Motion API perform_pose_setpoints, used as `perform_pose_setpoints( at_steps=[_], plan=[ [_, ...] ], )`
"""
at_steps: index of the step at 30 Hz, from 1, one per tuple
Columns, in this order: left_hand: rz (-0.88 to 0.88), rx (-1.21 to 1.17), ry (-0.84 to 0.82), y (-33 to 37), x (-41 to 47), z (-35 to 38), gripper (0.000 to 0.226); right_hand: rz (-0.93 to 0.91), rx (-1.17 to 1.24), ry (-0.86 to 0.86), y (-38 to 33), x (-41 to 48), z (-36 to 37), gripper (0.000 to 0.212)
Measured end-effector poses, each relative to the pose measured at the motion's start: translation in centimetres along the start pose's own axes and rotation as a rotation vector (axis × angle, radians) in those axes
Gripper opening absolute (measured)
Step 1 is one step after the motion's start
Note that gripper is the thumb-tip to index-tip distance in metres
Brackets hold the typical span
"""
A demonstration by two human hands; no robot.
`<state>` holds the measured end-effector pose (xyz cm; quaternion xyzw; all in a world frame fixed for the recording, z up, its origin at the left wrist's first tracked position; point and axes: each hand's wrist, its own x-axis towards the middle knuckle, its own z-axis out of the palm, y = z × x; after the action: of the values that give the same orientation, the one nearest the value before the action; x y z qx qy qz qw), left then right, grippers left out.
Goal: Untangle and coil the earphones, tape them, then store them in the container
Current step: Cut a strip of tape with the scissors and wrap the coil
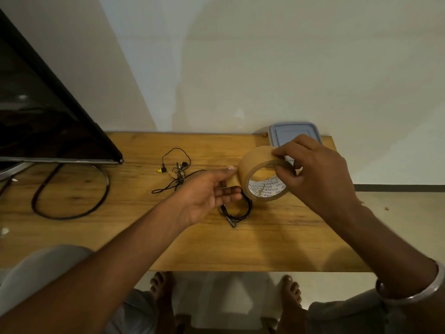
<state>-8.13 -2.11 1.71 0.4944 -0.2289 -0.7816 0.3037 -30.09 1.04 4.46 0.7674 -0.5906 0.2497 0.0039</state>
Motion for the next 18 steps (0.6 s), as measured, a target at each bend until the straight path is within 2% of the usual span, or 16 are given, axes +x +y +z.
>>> perform_pose_setpoints(
  at_steps=[3,8,12,18],
  plan=[
    [0.057,-0.069,0.052,0.4,0.4,-0.2,0.006,0.094,0.112,0.041,0.5,0.0,0.9,0.021],
    [0.151,-0.093,0.127,0.7,1.3,-0.7,0.023,0.319,0.339,0.083,0.5,0.5,2.9,0.022],
    [0.232,-0.141,0.175,1.2,1.6,-1.0,0.003,0.417,0.425,0.078,0.5,0.9,4.6,0.020],
    [0.251,-0.163,0.144,1.9,1.7,-1.0,0.002,0.676,0.553,0.040,2.0,1.3,6.9,0.020]
  ],
)
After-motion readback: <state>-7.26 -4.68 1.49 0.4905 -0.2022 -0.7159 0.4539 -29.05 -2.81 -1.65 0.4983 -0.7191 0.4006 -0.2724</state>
